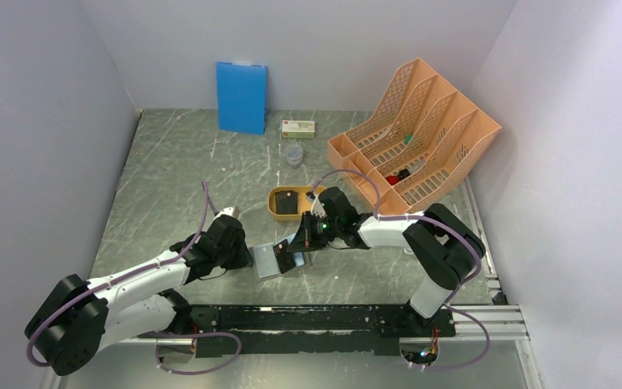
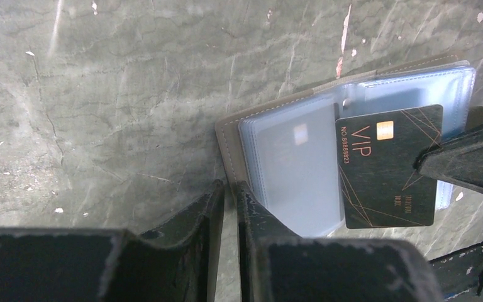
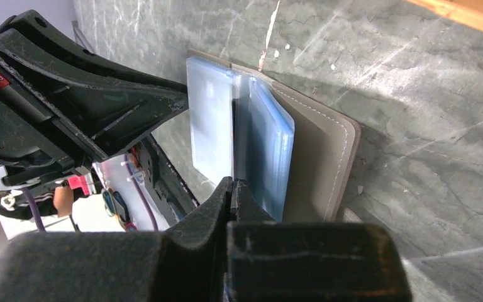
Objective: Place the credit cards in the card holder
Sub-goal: Insert the credit card into the card holder.
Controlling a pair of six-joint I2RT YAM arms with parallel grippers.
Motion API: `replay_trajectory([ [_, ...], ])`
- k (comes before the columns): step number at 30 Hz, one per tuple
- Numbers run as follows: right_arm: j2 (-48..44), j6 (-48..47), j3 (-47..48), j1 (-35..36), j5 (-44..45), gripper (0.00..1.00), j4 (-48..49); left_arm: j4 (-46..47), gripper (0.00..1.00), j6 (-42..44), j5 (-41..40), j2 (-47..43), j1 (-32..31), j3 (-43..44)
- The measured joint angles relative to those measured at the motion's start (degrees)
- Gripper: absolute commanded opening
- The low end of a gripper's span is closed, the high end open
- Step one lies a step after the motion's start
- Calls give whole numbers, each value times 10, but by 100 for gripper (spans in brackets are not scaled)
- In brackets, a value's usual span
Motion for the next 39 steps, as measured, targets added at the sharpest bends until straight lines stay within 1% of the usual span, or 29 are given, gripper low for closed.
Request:
replay_trajectory([
  [10,0,-3,0,1,3,0,0,-32,29,0,-10,-21,0,0],
  [22,0,-19,10,7,6,0,-14,-39,23,0,-16,-3,0,12],
  [39,5,-3,11,12,20,0,-3,-12,19,1,-16,26,0,19],
])
